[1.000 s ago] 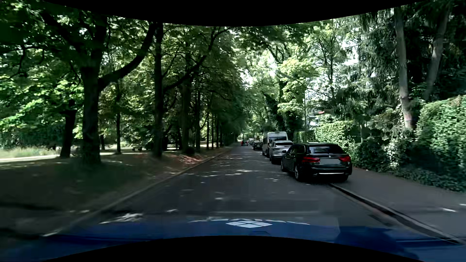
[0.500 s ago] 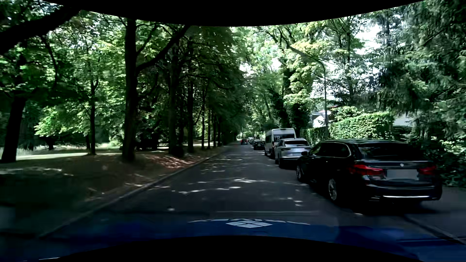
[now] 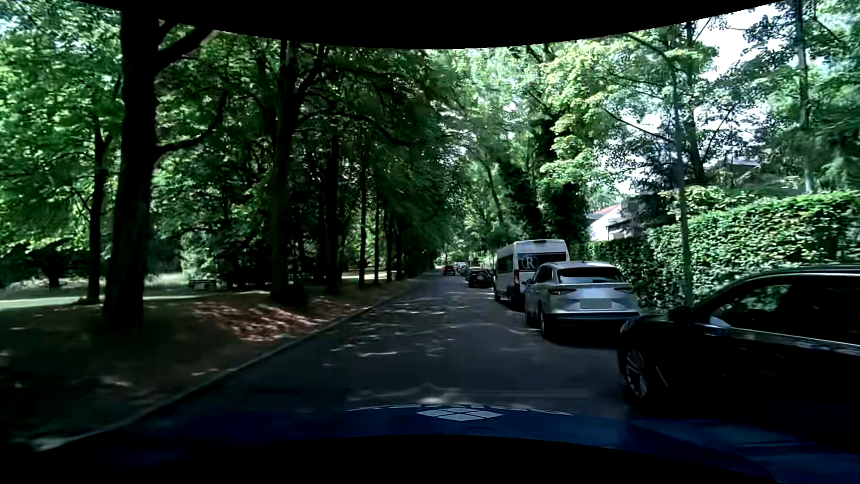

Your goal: Follow the waypoints while adhering to traffic rules and regulations

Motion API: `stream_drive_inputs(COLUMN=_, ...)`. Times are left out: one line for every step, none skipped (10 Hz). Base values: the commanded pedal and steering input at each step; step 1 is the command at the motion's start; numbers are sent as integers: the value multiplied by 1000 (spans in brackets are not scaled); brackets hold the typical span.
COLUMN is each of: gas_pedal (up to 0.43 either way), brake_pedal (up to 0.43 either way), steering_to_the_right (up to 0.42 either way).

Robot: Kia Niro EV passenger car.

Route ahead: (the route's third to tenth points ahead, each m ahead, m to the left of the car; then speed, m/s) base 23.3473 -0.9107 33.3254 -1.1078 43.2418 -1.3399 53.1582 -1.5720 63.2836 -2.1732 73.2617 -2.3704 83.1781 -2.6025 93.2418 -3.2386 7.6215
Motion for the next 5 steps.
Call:
stream_drive_inputs(gas_pedal=169, brake_pedal=0, steering_to_the_right=3)
stream_drive_inputs(gas_pedal=169, brake_pedal=0, steering_to_the_right=3)
stream_drive_inputs(gas_pedal=169, brake_pedal=0, steering_to_the_right=3)
stream_drive_inputs(gas_pedal=169, brake_pedal=0, steering_to_the_right=3)
stream_drive_inputs(gas_pedal=169, brake_pedal=0, steering_to_the_right=3)
